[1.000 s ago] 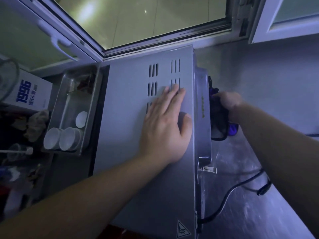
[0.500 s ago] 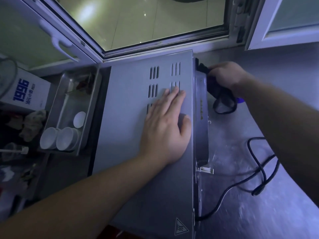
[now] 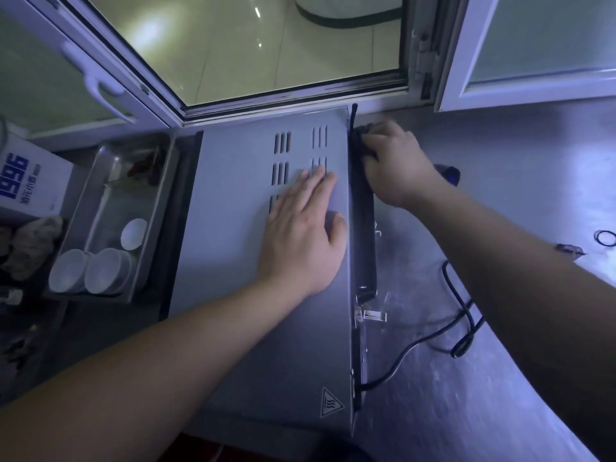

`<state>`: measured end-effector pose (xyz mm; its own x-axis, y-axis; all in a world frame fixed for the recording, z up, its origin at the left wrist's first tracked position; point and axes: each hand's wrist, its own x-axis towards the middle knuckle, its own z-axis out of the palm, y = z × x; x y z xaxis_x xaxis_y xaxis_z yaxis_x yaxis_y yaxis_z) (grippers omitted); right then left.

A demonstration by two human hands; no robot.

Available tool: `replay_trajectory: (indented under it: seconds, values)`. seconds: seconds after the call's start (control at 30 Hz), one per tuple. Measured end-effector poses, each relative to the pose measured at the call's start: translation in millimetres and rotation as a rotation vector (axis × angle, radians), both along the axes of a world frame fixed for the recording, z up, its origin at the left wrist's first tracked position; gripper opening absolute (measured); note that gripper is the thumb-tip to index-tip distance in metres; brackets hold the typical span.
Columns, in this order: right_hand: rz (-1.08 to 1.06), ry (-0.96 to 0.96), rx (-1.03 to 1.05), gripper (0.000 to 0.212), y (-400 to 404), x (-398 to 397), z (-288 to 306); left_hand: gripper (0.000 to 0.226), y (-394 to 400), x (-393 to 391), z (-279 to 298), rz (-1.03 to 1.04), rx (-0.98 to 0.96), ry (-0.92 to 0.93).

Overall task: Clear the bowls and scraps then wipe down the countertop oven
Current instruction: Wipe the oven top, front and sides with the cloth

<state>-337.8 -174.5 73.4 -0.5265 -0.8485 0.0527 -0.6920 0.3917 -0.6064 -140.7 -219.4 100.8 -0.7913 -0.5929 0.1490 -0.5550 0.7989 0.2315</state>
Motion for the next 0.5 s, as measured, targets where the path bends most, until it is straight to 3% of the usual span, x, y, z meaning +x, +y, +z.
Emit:
replay_trajectory:
  seconds: [0.17,0.5]
  values:
    - [-0.026,0.085,0.015,0.048,24.9,30.2,-17.7,0.059,-1.0,-0.2,-1.1,-0.006,-0.013,-0.002]
    - [-0.072,0.006,-0.055,0.05,98.5,111.0,-15.8,0.059,-0.1,-0.1,-1.4,0.003,-0.012,0.001]
